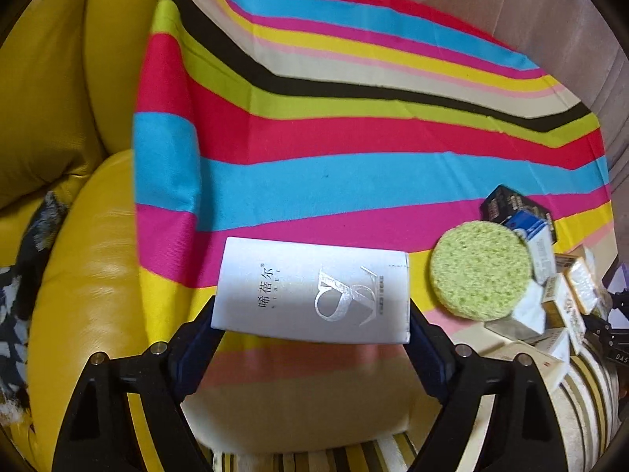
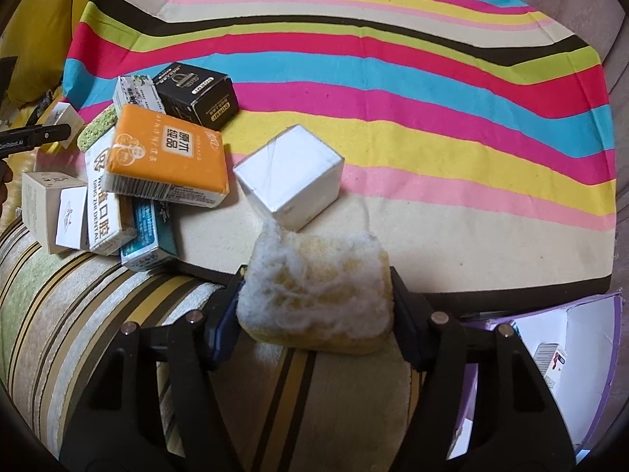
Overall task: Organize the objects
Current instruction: 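Carry the loofah block and the XS-logo box over the purple-rimmed box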
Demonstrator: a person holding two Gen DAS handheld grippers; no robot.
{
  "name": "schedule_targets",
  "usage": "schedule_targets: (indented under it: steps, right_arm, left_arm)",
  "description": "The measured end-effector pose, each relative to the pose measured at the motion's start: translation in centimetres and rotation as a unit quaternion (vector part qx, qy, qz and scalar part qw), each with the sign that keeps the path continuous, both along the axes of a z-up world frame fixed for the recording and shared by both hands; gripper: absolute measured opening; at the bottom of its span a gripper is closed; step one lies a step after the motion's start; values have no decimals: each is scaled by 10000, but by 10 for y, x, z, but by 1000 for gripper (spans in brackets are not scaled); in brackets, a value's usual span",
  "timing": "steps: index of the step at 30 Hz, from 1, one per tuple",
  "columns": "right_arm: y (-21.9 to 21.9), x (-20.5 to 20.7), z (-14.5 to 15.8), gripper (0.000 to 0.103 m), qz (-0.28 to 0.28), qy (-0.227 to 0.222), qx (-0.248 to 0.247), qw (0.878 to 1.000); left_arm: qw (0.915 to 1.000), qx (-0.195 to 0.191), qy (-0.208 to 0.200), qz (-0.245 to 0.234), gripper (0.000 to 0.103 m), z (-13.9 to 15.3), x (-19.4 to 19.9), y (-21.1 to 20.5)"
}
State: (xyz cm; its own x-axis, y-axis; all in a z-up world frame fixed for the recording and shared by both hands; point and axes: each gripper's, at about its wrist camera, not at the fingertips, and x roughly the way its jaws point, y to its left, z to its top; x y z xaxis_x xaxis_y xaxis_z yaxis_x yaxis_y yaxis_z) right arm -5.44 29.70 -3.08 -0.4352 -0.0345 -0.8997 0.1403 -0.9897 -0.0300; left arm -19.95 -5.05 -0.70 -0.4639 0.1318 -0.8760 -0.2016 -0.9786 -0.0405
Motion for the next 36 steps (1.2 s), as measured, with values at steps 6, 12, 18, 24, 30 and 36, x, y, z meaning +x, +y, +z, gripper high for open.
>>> schedule_targets:
  steps: [6, 12, 18, 24, 30, 36]
  right_arm:
    - [2, 15, 12, 69, -17, 194, -18, 9998]
    - [3, 30, 23, 69, -12, 313, -102, 9995]
    - [8, 42, 34, 69, -70, 414, -224, 9989]
    - [23, 56, 43, 68, -159, 527, -343, 9979]
    - [46, 75, 49, 69, -360, 595, -376, 9969]
    - [81, 98, 53, 69, -705, 628, -379, 9948]
  left_arm:
    - [9990, 214, 353, 162, 87, 31, 31, -1]
    - [9966, 438, 632, 286, 87, 48, 56, 16]
    - [9951, 662, 715, 157, 87, 57, 81, 37]
    - [9940, 799, 723, -186, 87, 60, 101, 73]
    - [9912, 927, 686, -652, 87, 65, 126, 120]
    - [9875, 959, 620, -1088, 87, 66, 145, 165]
